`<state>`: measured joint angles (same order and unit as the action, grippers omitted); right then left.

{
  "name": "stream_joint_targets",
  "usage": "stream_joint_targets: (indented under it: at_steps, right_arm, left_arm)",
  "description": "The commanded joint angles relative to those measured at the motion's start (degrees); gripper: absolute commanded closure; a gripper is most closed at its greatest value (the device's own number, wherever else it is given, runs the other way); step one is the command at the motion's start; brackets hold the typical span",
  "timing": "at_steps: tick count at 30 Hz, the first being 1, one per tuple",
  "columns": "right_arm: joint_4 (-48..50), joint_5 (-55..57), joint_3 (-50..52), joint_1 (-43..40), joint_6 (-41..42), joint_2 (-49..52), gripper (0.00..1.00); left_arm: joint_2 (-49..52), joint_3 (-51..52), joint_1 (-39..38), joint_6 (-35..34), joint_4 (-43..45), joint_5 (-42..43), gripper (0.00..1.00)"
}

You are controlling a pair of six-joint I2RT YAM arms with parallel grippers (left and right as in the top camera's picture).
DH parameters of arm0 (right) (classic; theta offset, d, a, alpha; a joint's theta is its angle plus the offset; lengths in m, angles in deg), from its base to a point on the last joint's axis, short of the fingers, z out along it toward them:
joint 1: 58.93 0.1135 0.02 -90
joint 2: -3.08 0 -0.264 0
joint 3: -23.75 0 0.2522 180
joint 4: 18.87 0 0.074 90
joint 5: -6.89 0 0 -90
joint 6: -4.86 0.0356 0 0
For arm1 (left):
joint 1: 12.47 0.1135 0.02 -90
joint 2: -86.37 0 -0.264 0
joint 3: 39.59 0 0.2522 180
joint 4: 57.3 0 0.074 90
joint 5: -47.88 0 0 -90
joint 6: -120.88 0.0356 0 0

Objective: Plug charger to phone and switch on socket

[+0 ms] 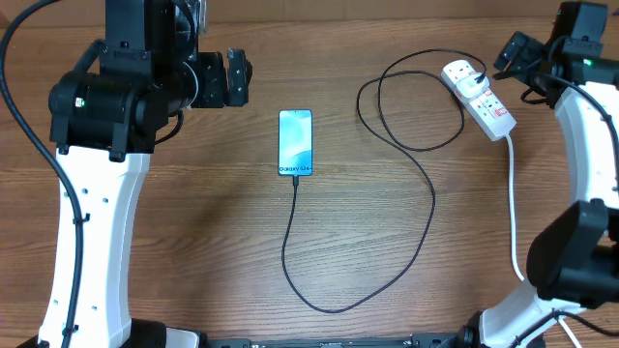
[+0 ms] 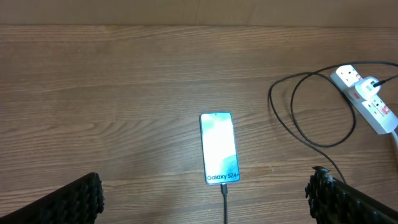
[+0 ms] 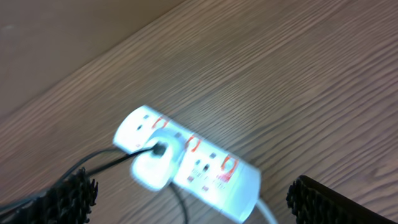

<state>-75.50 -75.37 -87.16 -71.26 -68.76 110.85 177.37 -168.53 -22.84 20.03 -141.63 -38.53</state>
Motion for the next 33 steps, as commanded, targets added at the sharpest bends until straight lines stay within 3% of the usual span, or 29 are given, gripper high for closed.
stream_joint_targets:
  at_steps: [1, 16, 23, 33]
  right_arm:
    - [1.68, 7.72, -1.07, -0.28, -0.22, 1.49, 0.0]
    - [5.55, 14.73, -1.07, -0.28, -6.23, 13.75, 0.0]
    - [7.48, 13.0, -1.07, -0.66, -6.32, 16.44, 0.0]
    - [9.49, 7.82, -1.07, -0.85, -13.73, 17.75, 0.0]
  left_arm:
    - [0.13, -0.04, 0.22, -0.98, 0.04, -0.85, 0.0]
    - [0.13, -0.04, 0.22, -0.96, 0.07, -0.83, 0.0]
    - [0.13, -0.04, 0.22, -0.96, 0.04, -0.83, 0.0]
    - [0.13, -0.04, 0.22, -0.98, 0.04, -0.85, 0.0]
